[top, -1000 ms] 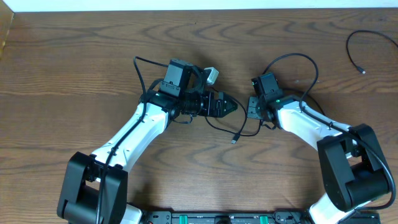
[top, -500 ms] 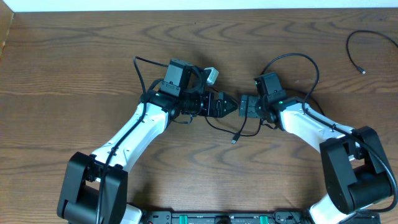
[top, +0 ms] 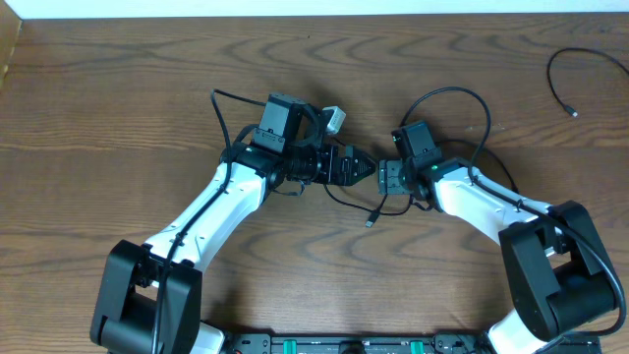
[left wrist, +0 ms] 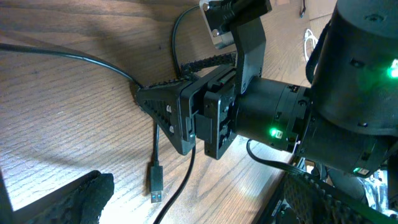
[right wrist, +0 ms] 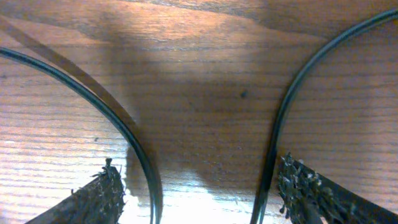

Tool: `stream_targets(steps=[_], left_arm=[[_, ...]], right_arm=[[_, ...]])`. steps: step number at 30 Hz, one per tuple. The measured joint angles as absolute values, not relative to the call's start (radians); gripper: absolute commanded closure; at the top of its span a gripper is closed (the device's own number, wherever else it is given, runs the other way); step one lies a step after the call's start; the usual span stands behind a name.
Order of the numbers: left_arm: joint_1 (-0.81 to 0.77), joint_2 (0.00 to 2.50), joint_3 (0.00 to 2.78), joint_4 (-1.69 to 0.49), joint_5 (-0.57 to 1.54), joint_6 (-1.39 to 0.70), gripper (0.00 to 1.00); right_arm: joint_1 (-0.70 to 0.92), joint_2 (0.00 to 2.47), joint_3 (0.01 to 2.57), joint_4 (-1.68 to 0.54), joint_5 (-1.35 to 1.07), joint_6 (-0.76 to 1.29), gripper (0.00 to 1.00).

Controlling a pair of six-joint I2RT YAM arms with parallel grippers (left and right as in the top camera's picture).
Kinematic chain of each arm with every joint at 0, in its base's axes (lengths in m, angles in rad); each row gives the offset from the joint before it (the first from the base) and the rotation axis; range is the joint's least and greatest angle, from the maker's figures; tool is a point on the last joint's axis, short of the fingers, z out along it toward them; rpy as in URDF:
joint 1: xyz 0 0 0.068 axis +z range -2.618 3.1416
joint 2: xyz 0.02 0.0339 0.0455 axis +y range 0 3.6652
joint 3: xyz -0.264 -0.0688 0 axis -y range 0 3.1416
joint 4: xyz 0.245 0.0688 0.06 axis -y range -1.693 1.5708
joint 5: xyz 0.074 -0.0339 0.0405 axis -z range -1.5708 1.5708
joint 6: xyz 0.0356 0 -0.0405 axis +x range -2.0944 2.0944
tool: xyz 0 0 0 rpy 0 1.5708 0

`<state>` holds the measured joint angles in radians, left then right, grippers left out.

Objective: Untangle cables

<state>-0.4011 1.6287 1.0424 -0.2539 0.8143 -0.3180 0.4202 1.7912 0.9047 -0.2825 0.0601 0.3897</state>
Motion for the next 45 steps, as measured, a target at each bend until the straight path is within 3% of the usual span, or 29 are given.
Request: stream_targets(steps=[6, 12, 18, 25, 34, 39, 45], left_arm=[[-0.401, 1.629, 1.042, -0.254, 0.814, -0.318, 0.05], [-0.401, 1.629, 1.042, -0.255, 0.814, -0.318, 0.05], [-0.401, 1.629, 1.042, -0.346, 0.724, -0.318, 0.05], [-0.401, 1.627, 1.042, -0.505, 0.413, -0.318, 0.05], [-0.401, 1.627, 1.042, -0.538, 0.229, -0.318, 0.05], [-0.401, 1.627, 1.042, -0.539, 0.208, -0.318, 0.05], [-0.401, 1.627, 1.042, -0.539, 0.203, -0.318, 0.05]], right_arm=[[0.425, 1.806, 0.904, -0.283, 0.126, 0.41, 0.54], [0.423, 1.837, 0.917, -0.252, 0.174, 0.469, 0.98], [0.413, 1.844, 0.922, -0.24, 0.162, 0.52, 0.99], [0.376, 1.844, 0.923, -0.236, 0.098, 0.536, 0.99], [0.297, 1.851, 0.948, -0.267, -0.062, 0.507, 0.99], [0.216, 1.88, 1.026, -0.385, -0.223, 0.42, 0.99], [0.136, 1.893, 1.133, -0.607, -0.217, 0.297, 0.99]])
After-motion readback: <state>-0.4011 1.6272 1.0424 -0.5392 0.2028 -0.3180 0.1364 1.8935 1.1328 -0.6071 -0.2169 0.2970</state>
